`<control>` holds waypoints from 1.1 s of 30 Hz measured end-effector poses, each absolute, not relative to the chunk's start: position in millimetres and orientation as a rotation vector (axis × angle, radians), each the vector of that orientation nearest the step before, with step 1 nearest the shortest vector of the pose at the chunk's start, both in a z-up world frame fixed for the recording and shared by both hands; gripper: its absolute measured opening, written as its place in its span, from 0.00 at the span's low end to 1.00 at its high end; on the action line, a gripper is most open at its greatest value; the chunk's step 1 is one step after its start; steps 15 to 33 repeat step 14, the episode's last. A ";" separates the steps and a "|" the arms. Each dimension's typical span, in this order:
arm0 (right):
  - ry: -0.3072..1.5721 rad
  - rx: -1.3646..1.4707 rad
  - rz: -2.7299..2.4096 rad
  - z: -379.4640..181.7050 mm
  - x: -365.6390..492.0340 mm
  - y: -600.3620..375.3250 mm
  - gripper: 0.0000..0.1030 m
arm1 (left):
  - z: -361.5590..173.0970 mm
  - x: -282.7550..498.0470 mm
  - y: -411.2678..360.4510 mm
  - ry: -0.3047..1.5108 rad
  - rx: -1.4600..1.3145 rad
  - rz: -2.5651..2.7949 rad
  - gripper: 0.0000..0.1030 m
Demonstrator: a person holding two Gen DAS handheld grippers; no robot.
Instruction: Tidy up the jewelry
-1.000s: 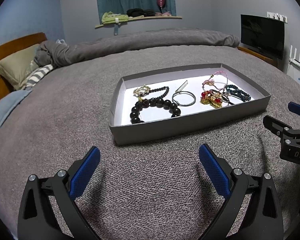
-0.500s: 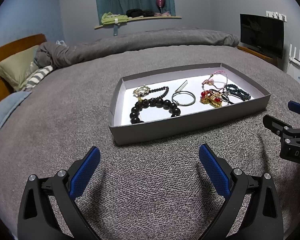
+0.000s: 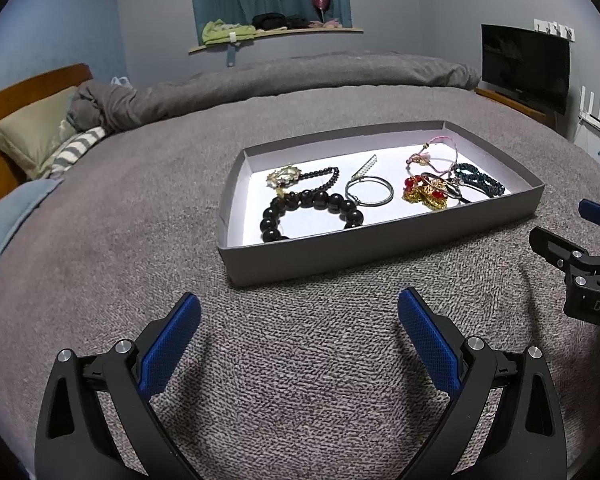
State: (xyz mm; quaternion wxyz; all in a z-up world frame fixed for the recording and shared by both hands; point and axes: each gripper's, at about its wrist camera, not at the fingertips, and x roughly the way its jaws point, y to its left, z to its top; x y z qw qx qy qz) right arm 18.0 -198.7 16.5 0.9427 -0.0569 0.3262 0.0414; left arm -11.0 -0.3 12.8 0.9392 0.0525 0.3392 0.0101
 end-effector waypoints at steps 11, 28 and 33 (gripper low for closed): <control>0.667 -0.119 0.086 15.2 19.4 -196.4 0.95 | 12.6 -7.6 5.7 0.704 0.078 0.018 0.97; 0.668 -0.119 0.086 15.1 19.5 -196.4 0.95 | 11.5 -7.7 3.5 0.705 0.091 0.022 0.97; 0.668 -0.119 0.086 15.1 19.5 -196.4 0.95 | 11.5 -7.7 3.5 0.705 0.091 0.022 0.97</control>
